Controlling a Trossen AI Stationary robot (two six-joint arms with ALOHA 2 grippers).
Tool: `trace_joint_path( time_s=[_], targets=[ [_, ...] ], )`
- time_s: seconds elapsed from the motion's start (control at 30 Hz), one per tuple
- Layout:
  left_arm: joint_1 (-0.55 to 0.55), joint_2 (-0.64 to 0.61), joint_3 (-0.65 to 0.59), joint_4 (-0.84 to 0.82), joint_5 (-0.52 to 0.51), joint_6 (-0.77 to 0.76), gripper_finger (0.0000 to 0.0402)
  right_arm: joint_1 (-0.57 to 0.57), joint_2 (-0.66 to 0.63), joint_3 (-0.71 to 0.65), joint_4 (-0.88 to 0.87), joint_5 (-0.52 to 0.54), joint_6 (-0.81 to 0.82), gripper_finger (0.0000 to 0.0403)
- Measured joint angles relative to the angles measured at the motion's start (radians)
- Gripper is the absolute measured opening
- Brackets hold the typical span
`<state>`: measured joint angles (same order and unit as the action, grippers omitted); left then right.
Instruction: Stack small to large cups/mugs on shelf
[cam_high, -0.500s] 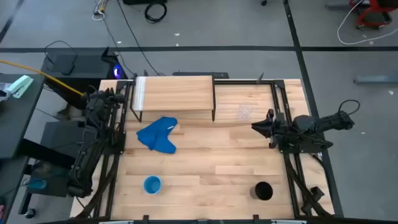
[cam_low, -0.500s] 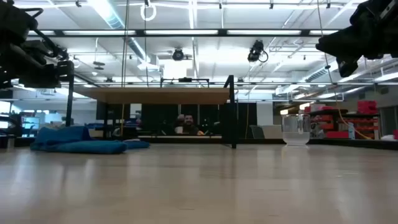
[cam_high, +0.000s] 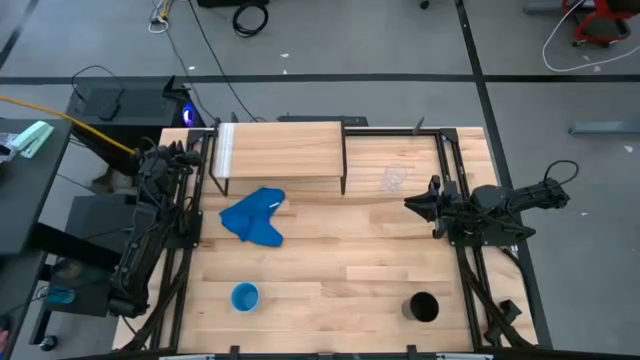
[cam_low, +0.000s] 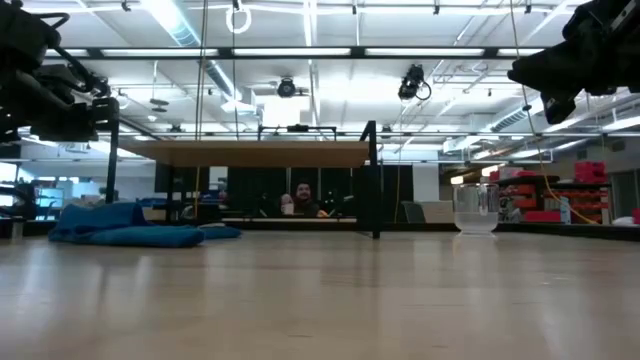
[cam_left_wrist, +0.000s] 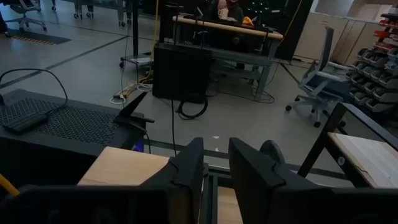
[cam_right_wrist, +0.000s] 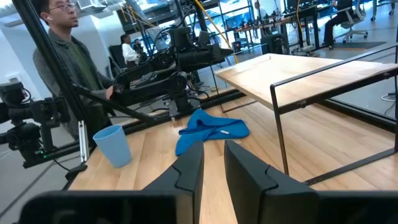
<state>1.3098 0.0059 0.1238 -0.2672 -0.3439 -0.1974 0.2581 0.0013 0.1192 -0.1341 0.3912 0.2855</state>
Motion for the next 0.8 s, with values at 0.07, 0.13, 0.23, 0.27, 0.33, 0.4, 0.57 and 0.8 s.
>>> trace_joint_path(
  time_s=[0.07,0.13,0.23,0.27,0.33,0.4,0.57,0.8],
  targets=[
    [0.000,0.000,0.000,0.000,0.000,0.000,0.0086,0.000,0.000,0.000,0.000,0.000,0.000,0.0071],
    [0.000,0.000,0.000,0.000,0.000,0.000,0.0088,0.000,0.000,0.000,0.000,0.000,0.000,0.0071],
    [0.000,0.000,0.000,0.000,0.000,0.000,0.0091,0.000,0.000,0.000,0.000,0.000,0.000,0.0071],
    [0.000,0.000,0.000,0.000,0.000,0.000,0.0091,0.000,0.000,0.000,0.000,0.000,0.000,0.0071],
    [0.000,0.000,0.000,0.000,0.000,0.000,0.0089,0.000,0.000,0.000,0.000,0.000,0.000,0.0071],
    [0.000,0.000,0.000,0.000,0.000,0.000,0.0086,0.000,0.000,0.000,0.000,0.000,0.000,0.0071],
    [0.000,0.000,0.000,0.000,0.000,0.000,0.0083,0.000,0.000,0.000,0.000,0.000,0.000,0.0071],
    [0.000,0.000,0.000,0.000,0.000,0.000,0.0091,0.000,0.000,0.000,0.000,0.000,0.000,0.0071]
  ],
)
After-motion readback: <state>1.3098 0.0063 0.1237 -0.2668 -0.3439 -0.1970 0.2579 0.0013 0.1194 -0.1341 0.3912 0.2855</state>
